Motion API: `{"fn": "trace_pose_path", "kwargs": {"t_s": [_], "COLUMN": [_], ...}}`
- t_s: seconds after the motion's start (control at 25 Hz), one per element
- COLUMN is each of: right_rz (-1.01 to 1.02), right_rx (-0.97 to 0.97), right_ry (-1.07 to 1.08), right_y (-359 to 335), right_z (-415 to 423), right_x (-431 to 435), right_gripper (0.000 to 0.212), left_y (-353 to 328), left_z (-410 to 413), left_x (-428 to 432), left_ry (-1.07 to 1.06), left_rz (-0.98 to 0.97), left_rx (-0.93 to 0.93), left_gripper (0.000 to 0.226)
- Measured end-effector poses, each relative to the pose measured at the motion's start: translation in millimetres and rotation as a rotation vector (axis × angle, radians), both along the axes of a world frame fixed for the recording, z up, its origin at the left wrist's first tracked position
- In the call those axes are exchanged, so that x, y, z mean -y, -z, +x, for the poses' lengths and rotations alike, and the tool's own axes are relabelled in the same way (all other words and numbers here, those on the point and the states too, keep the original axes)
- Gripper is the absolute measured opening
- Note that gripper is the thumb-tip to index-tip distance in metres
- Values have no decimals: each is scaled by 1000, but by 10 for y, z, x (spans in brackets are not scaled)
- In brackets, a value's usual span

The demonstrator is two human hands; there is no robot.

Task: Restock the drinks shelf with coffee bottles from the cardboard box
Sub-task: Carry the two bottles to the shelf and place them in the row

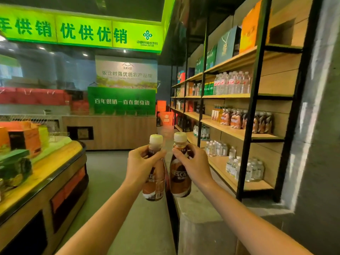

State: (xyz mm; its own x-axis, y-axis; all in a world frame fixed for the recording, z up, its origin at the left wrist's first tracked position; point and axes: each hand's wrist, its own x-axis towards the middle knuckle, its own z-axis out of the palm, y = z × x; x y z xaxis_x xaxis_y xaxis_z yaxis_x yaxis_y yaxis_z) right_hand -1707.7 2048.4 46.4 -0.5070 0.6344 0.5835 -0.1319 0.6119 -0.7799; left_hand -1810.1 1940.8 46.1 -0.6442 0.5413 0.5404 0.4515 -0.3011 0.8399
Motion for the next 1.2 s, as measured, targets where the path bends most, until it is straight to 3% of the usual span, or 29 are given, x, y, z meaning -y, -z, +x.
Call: {"fn": "trace_pose_path", "kwargs": {"t_s": [0.36,0.52,1.2], "right_rz": [-38,-26,-31], "right_rx": [-59,-69,-88], "right_ry": [256,360,807], "right_y": [134,84,131], "right_z": [-1717,-2139,-2375], "right_x": [-1748,-2548,-6422], "right_gripper": [14,12,8], "left_y": [-75,-153,-69], "left_z": [-2009,-2505,-2882], "left_x": [-1947,-2908,-7376], "left_ry": [221,347,794], "left_rz": [-50,-52,-98], "left_rx": [-50,-88,16], "left_gripper": [15,10,10]}}
